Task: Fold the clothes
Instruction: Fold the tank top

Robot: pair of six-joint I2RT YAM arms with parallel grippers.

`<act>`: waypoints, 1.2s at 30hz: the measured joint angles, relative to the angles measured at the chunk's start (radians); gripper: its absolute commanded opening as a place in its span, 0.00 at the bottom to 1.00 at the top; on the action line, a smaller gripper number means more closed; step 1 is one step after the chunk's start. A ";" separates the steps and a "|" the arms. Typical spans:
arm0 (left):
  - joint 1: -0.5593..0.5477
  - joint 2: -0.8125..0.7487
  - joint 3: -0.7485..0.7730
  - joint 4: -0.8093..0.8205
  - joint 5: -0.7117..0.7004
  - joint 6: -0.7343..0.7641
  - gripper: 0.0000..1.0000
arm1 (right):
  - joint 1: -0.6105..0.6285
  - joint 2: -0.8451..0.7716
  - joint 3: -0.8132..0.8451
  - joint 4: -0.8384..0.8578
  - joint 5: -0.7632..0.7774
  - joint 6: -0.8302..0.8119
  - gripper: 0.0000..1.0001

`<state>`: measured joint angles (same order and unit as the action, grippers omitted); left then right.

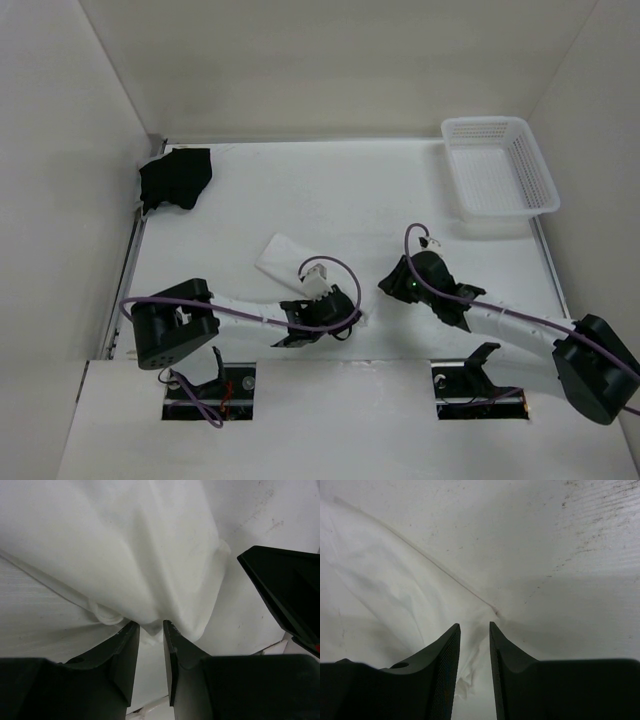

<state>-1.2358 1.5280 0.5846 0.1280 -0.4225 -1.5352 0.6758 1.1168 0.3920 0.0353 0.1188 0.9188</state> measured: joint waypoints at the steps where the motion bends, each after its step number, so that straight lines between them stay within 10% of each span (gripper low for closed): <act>1: 0.001 0.000 -0.001 0.008 0.002 0.000 0.22 | 0.000 0.005 0.000 0.001 0.000 0.000 0.33; 36: -0.033 -0.045 -0.071 0.129 0.077 -0.027 0.05 | 0.013 0.107 0.000 0.026 0.006 -0.007 0.12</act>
<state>-1.2686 1.4830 0.5133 0.2573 -0.3458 -1.5627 0.6888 1.2236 0.3920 0.0608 0.1253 0.9119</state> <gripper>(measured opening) 0.043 0.117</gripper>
